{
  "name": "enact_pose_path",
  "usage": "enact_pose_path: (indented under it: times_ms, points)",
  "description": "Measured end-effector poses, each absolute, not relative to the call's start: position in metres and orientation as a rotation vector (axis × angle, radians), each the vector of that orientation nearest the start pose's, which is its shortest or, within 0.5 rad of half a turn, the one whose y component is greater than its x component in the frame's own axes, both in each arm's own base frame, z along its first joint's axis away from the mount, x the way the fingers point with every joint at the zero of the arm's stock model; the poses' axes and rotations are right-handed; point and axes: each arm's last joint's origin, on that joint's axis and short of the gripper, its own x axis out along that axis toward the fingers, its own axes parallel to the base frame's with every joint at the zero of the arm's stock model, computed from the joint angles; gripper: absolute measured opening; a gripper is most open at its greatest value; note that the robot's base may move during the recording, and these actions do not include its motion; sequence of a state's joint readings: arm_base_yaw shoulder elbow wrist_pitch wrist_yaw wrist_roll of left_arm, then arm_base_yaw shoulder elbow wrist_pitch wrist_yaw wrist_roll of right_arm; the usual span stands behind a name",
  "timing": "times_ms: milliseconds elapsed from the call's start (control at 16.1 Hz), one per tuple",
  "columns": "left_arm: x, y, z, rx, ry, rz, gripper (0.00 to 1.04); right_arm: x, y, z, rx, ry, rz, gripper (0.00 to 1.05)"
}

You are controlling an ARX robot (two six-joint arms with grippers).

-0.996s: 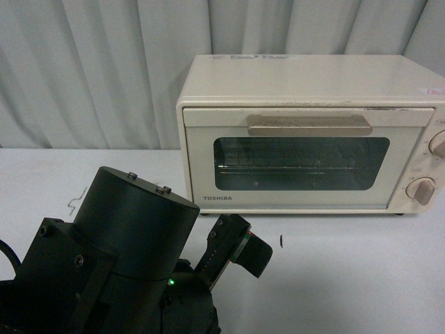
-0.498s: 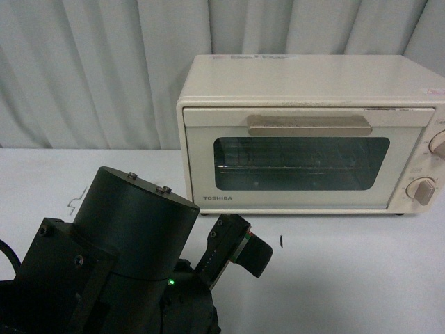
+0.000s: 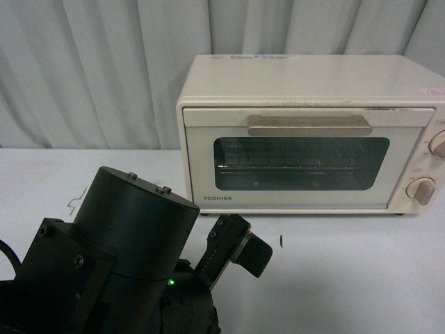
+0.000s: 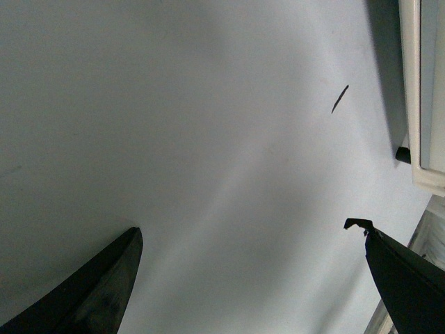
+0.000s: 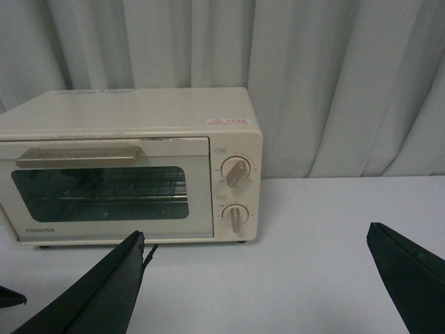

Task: Open oven

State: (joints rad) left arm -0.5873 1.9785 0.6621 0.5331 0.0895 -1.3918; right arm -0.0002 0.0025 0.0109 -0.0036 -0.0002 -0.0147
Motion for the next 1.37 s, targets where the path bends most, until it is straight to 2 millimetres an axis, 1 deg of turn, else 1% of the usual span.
enact_pose_path:
  times_ms: [311, 373, 436, 498, 560, 622, 685, 747, 809, 871, 1058, 1182, 1307, 1369]
  points:
    - [0.259, -0.175, 0.056, -1.072, 1.059, 0.004, 0.98, 0.097, 0.000, 0.167, -0.015, -0.005, 0.000, 0.98]
    - [0.259, -0.175, 0.056, -1.072, 1.059, 0.004, 0.98, 0.097, 0.000, 0.165, 0.010, 0.031, -0.019, 0.98]
    - [0.259, -0.175, 0.056, -1.072, 1.059, 0.005, 0.98, 0.099, 0.001, 0.165, 0.075, 0.182, -0.120, 0.98]
    - [0.259, -0.175, 0.056, -1.072, 1.059, 0.005, 0.98, 0.108, -0.002, 0.171, 0.166, 0.224, -0.242, 0.98]
    - [0.259, -0.175, 0.056, -1.071, 1.057, 0.007, 0.98, 0.117, -0.008, 0.182, 0.265, 0.176, -0.358, 0.98]
    - [0.259, -0.175, 0.056, -1.073, 1.060, 0.005, 0.98, 0.130, -0.013, 0.198, 0.323, 0.100, -0.397, 0.98]
    - [0.259, -0.175, 0.056, -1.076, 1.059, 0.008, 0.98, 0.145, -0.013, 0.213, 0.334, 0.055, -0.377, 0.98]
    - [0.259, -0.175, 0.056, -1.076, 1.058, 0.009, 0.98, 0.166, -0.011, 0.227, 0.318, 0.015, -0.341, 0.98]
    - [0.259, -0.175, 0.056, -1.077, 1.059, 0.009, 0.98, 0.185, -0.007, 0.236, 0.276, 0.004, -0.302, 0.98]
    - [0.259, -0.175, 0.056, -1.079, 1.060, 0.010, 0.98, 0.210, 0.000, 0.244, 0.209, -0.007, -0.259, 0.98]
    - [0.259, -0.175, 0.056, -1.082, 1.059, 0.012, 0.98, 0.279, 0.027, 0.271, -0.039, -0.037, -0.142, 0.98]
    - [0.259, -0.175, 0.056, -1.086, 1.060, 0.014, 0.98, 0.317, 0.049, 0.278, -0.234, -0.015, -0.064, 0.98]
    - [0.259, -0.175, 0.056, -1.086, 1.059, 0.013, 0.98, 0.341, 0.070, 0.275, -0.428, 0.011, 0.022, 0.98]
    - [0.259, -0.175, 0.056, -1.086, 1.060, 0.013, 0.98, 0.347, 0.078, 0.274, -0.518, 0.017, 0.064, 0.97]
